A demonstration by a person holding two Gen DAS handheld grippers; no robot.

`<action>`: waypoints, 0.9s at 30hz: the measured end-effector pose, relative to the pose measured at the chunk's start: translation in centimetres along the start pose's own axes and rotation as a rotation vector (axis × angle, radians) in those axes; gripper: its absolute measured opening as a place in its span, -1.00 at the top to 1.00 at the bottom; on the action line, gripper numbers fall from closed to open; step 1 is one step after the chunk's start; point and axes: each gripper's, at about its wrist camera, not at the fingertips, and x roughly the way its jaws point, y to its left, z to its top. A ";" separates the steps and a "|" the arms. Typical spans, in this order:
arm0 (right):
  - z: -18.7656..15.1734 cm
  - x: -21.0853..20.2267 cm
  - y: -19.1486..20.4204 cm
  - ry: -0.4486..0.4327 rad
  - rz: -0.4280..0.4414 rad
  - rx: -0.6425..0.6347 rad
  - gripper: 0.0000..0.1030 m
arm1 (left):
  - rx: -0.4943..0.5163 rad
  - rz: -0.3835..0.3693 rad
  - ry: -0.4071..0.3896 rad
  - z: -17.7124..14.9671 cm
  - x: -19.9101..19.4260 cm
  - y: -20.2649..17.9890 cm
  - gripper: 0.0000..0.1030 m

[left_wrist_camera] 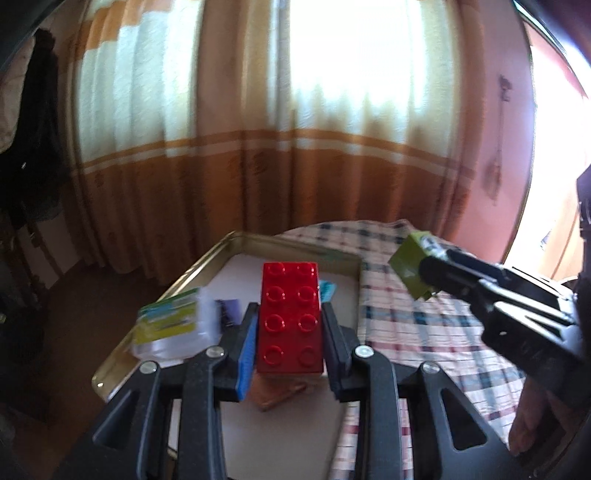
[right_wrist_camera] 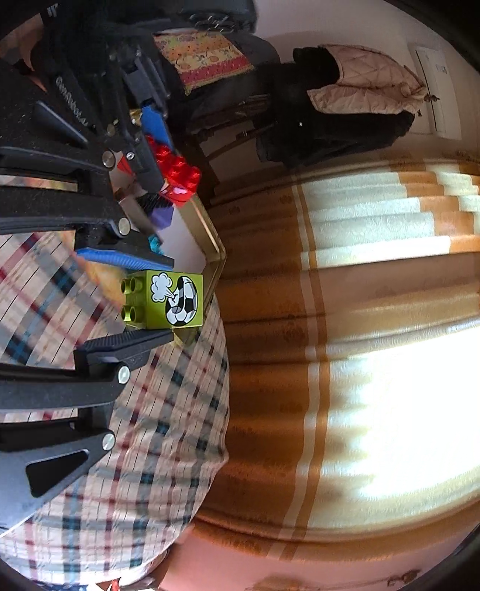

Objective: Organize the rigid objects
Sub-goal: 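Carry red brick over tray with left tool while right tool carries green brick, then release red brick into tray from left tool while right tool releases green brick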

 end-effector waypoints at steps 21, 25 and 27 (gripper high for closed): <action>-1.1 7.2 5.0 0.167 0.122 -0.058 0.33 | -0.033 0.109 0.141 -2.2 3.2 2.8 0.39; -1.0 7.1 5.0 0.163 0.128 -0.053 0.32 | -0.031 0.119 0.139 -2.4 3.1 2.8 0.34; -0.9 7.0 5.0 0.154 0.127 -0.050 0.12 | -0.034 0.122 0.138 -2.4 3.0 2.9 0.09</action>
